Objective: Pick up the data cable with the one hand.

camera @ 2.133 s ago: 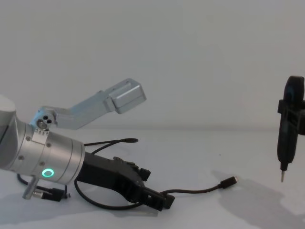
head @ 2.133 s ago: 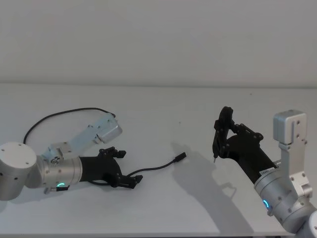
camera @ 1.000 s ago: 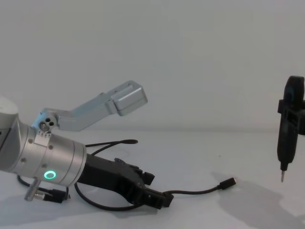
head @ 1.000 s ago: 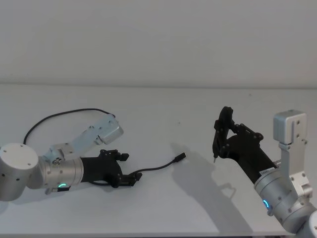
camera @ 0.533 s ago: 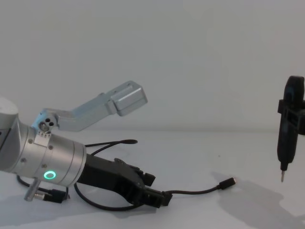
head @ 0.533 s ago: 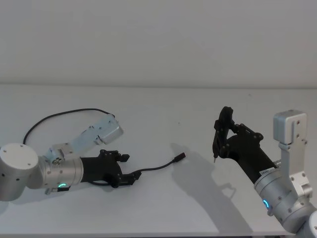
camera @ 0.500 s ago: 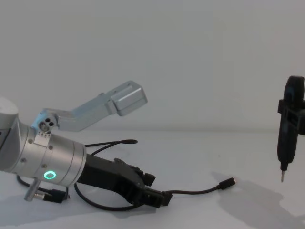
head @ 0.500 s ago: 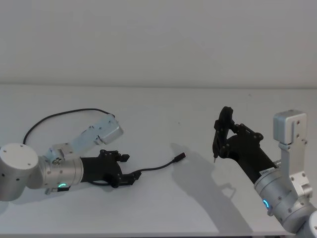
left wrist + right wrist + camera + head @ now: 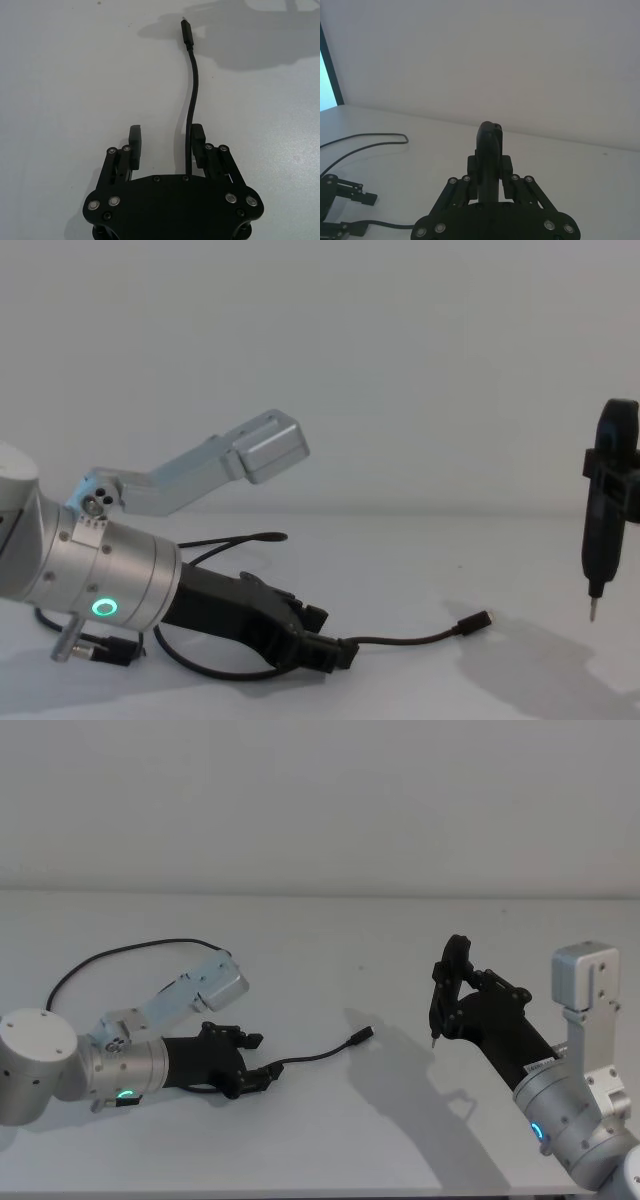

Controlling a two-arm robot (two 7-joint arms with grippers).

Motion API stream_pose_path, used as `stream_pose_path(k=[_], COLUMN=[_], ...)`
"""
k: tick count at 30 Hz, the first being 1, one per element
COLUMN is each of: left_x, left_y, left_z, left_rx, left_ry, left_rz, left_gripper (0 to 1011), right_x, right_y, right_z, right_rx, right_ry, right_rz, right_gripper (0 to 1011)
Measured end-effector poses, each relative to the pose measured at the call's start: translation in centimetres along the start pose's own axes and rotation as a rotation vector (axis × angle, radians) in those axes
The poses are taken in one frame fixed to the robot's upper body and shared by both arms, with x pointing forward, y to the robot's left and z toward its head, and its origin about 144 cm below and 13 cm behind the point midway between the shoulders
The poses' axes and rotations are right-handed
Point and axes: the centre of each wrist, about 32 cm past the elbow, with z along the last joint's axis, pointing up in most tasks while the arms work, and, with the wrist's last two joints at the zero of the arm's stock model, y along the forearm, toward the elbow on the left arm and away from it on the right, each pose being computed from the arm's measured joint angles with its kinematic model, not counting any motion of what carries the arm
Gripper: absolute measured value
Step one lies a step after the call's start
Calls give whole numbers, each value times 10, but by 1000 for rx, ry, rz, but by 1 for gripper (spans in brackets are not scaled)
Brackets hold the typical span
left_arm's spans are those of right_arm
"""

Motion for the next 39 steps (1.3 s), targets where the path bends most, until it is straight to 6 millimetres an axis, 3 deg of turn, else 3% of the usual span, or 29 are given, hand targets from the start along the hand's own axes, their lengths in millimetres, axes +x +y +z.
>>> stream_pose_path(k=[39], left_x=[0], left_y=[0], left_z=[0], left_rx=[1], left_ry=[0], left_rz=[0], left_gripper=[311], right_x=[0], right_y=[0], right_z=[0], right_rx=[0], right_ry=[0], right_rz=[0], right_gripper=[275])
